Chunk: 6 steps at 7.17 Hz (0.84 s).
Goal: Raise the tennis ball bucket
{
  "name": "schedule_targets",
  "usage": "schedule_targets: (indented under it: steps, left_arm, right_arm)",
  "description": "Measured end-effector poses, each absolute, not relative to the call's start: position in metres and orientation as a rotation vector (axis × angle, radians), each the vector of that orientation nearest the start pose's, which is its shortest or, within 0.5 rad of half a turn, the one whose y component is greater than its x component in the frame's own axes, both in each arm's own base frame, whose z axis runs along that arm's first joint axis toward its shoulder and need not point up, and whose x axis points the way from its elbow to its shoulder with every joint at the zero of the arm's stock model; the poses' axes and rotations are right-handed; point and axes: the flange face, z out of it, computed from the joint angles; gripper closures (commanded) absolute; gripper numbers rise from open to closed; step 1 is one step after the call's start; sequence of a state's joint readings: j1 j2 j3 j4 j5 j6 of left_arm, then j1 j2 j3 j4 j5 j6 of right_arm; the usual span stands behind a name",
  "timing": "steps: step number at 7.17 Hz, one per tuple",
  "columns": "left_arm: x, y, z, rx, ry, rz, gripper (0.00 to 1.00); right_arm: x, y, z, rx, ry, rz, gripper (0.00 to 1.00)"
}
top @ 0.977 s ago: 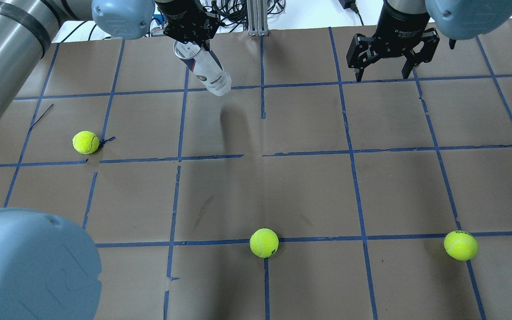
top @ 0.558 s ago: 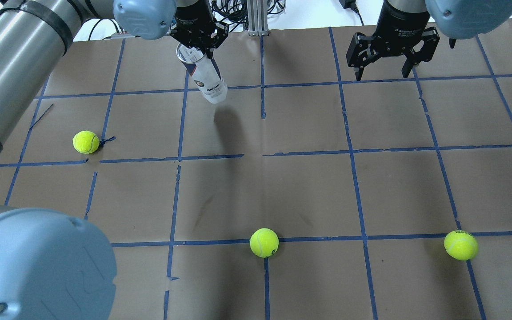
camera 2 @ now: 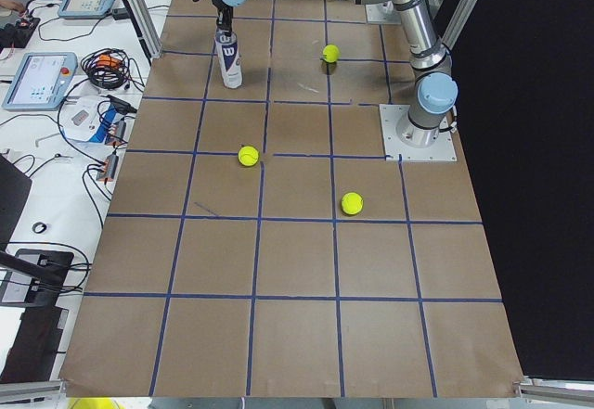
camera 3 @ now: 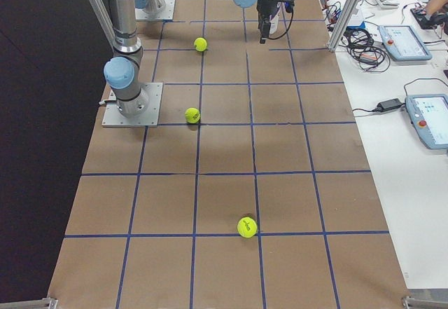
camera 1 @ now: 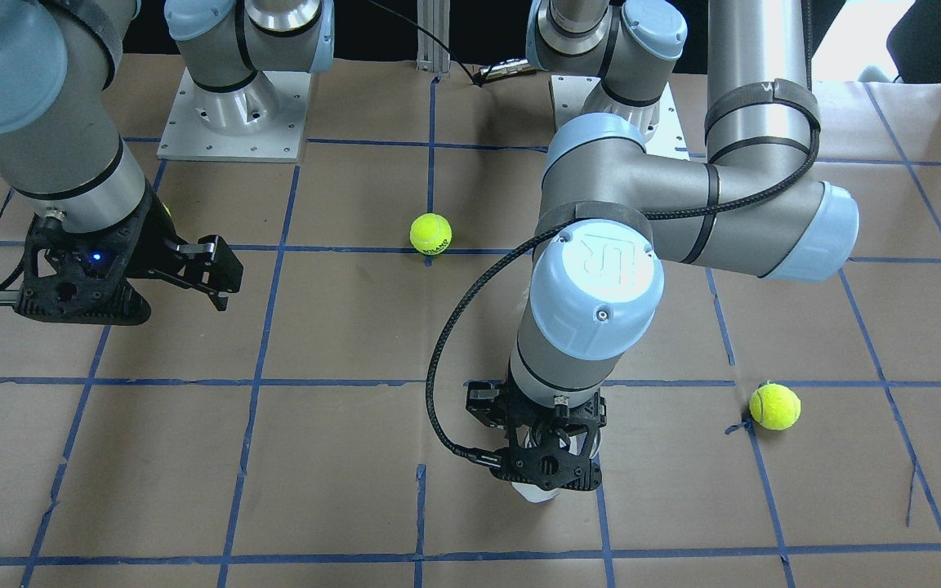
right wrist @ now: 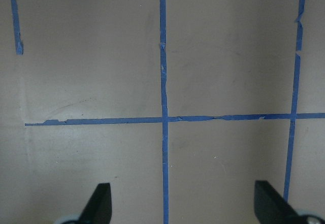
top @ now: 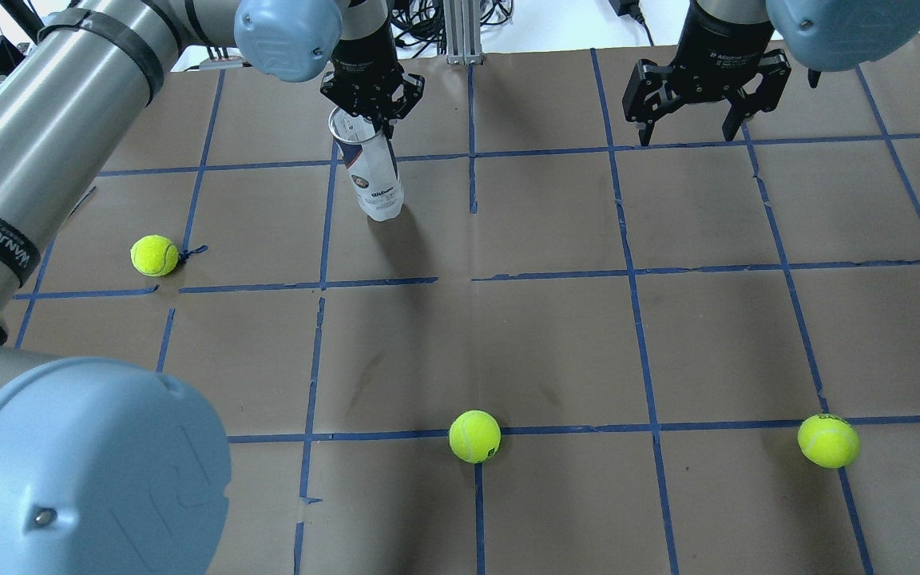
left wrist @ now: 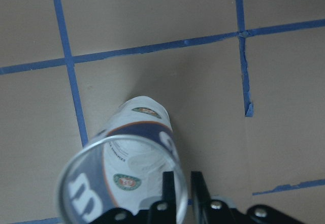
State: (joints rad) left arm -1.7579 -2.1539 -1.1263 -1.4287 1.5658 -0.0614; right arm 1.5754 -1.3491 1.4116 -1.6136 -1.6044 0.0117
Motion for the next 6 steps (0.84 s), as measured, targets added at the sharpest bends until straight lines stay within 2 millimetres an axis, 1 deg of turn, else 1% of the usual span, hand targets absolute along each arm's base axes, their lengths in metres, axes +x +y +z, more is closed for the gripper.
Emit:
schedule_targets:
  steps: [1, 2, 3, 4, 5, 6]
  left_arm:
    - [-0.266, -0.684, 0.369, 0.196, 3.144, -0.016, 0.0]
    - [-0.264, -0.681, 0.382, 0.193, 3.148, -0.04, 0.0]
    - [-0.259, -0.673, 0.404, 0.189, 3.149, -0.062, 0.0]
    - [-0.24, -0.658, 0.437, 0.166, 3.147, -0.063, 0.0]
    - [-0.209, -0.637, 0.472, 0.118, 3.146, -0.038, 0.0]
    - [-0.183, -0.611, 0.5, 0.082, 3.145, -0.006, 0.0]
  right_arm:
    - [0.133, -0.582, 0.451, 0.01, 3.175, 0.031, 0.0]
    - [0.133, -0.582, 0.451, 0.008, 3.175, 0.031, 0.0]
    - [0.133, -0.582, 0.451, 0.007, 3.175, 0.031, 0.0]
    - [0.133, -0.582, 0.451, 0.007, 3.175, 0.032, 0.0]
    - [0.133, -0.582, 0.45, 0.007, 3.175, 0.033, 0.0]
    - [0.133, -0.582, 0.45, 0.007, 3.174, 0.032, 0.0]
